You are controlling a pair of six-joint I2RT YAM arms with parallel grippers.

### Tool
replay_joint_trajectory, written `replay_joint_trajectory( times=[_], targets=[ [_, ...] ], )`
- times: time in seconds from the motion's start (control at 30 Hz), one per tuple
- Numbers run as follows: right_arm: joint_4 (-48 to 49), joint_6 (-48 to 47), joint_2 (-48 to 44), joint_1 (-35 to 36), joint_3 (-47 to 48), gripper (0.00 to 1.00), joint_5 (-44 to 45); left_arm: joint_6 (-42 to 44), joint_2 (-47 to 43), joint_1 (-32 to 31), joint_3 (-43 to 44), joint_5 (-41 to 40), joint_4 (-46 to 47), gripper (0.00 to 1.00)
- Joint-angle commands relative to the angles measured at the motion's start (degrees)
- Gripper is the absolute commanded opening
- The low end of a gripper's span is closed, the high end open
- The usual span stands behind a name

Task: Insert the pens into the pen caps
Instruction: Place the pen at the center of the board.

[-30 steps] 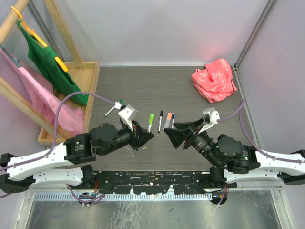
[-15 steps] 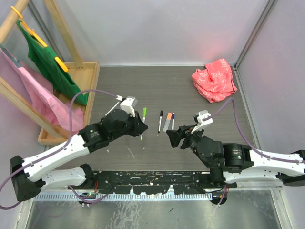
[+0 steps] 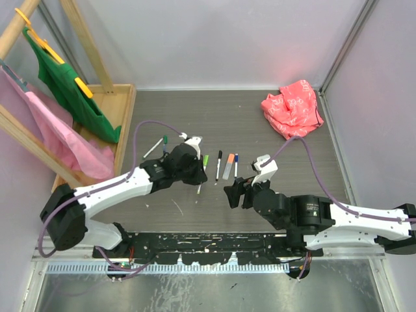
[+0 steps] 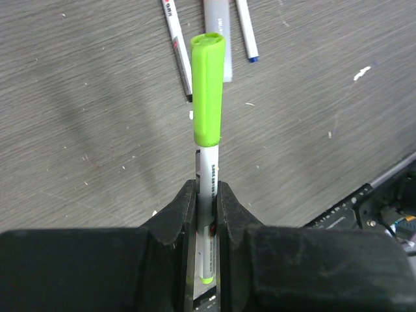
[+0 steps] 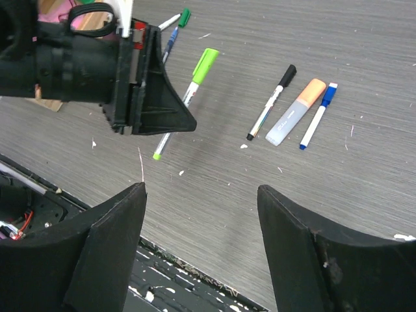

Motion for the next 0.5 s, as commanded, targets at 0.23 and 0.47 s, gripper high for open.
replay_joint_trajectory(
  times=[0.23, 0.47],
  targets=[
    [-0.03, 4.28, -3.01, -0.19, -2.7, 0.87, -3.44, 2.86, 10.58, 4.19, 6.71, 3.01, 6.52, 0.0],
    [-0.48, 5.18, -2.65, -0.2, -3.14, 0.99, -4.04, 3.49, 18.01, 5.13, 10.71, 3.15, 6.74, 0.0]
  ],
)
